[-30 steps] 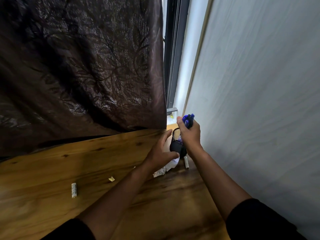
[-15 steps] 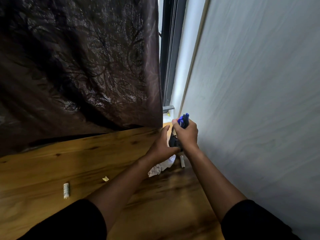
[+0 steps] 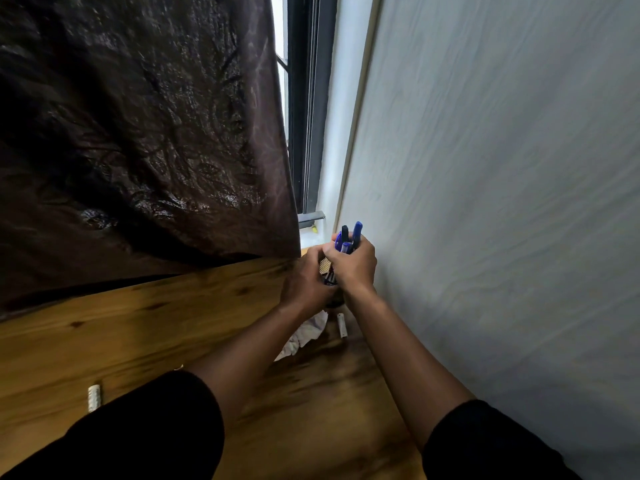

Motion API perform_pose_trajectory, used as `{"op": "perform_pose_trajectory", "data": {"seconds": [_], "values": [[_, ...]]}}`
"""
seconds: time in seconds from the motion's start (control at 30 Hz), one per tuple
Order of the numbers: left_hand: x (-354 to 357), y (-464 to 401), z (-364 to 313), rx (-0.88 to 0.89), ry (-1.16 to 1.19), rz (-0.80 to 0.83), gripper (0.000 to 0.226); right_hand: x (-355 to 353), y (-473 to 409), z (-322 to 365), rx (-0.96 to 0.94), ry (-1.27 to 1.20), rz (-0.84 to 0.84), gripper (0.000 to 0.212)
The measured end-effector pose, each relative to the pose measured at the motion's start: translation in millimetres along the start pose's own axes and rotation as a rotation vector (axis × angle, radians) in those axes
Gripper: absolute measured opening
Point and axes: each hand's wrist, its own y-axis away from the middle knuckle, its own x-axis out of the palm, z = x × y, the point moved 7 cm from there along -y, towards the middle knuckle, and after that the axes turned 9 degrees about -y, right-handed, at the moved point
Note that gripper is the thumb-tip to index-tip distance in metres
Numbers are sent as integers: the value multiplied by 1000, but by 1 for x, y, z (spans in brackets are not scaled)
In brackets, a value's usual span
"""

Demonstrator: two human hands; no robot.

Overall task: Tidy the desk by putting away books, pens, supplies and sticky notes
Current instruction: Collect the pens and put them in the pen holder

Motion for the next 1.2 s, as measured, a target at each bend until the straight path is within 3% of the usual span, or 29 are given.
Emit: {"op": "perform_pose_trajectory", "data": {"seconds": [0.13,0.23,0.47,0.57,0.83,1.0,1.2], "values": [[-7,8,7,-22,-24,-30,75,6,7,1,-23,-15,52,26],[-11,12,18,-46,-28,-57,87,11,14,2,-38,-65,99,29],[-13,13,33,-9,-71,-99,91,11,26,12,-112,-101,101,12],[-13,14,35,-31,-42,-70,90,7,24,14,-103,-95,73,7],[-21,25,35,-102,15,63,116,-3,24,34,-144,-14,56,13],[-44,48,50,-155,-21,24,113,-2,40,63,-303,27,36,14],[-76,96,73,-167,-176,-43,99,31,90,86,-607,89,156,16]]}}
